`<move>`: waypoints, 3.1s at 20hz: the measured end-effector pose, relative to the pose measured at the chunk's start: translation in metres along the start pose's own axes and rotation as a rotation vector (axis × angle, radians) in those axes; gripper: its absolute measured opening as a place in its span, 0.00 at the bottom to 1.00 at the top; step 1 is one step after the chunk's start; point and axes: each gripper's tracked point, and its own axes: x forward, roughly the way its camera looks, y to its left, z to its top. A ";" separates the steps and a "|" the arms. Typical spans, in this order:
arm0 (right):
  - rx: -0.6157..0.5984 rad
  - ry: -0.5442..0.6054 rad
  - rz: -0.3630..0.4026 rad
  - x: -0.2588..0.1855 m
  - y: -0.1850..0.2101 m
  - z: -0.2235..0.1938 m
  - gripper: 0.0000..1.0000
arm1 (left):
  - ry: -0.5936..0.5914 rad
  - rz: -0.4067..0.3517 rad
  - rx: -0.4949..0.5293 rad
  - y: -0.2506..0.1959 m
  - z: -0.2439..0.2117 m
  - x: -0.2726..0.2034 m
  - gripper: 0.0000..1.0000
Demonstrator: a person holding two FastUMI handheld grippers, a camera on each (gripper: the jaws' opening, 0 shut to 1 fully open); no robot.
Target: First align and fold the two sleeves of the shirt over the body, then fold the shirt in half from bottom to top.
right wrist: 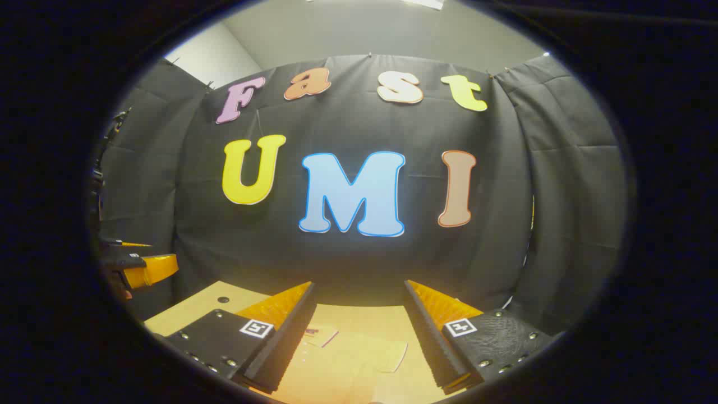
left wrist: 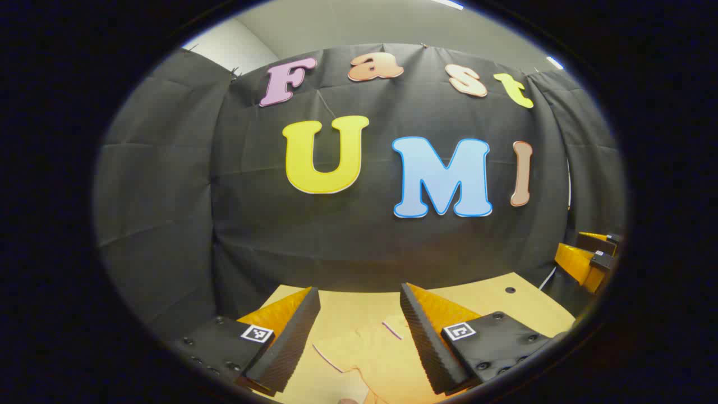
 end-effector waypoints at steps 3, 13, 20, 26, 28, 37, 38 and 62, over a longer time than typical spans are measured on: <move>-0.001 0.013 0.000 0.002 0.003 -0.003 0.95 | 0.000 -0.001 0.004 -0.004 0.001 0.001 0.94; -0.003 0.048 0.013 -0.006 0.025 -0.004 0.95 | -0.001 0.004 -0.003 -0.006 0.001 0.004 0.94; 0.009 0.090 0.013 0.002 0.022 -0.017 0.95 | 0.003 0.016 -0.004 -0.002 0.000 0.002 0.94; 0.001 0.182 0.012 0.035 0.007 -0.060 0.96 | 0.002 0.022 0.006 0.000 0.002 -0.003 0.94; 0.013 0.230 0.017 0.049 0.000 -0.077 0.95 | 0.001 0.032 0.009 0.004 0.002 -0.004 0.94; 0.035 0.451 -0.007 0.126 -0.027 -0.186 0.96 | 0.008 0.108 0.030 0.033 0.003 -0.016 0.94; 0.022 0.468 -0.008 0.132 -0.029 -0.196 0.96 | 0.011 0.118 0.033 0.037 0.003 -0.016 0.94; 0.095 0.865 -0.083 0.156 -0.052 -0.377 0.97 | 0.089 0.168 0.017 0.056 -0.020 0.014 0.94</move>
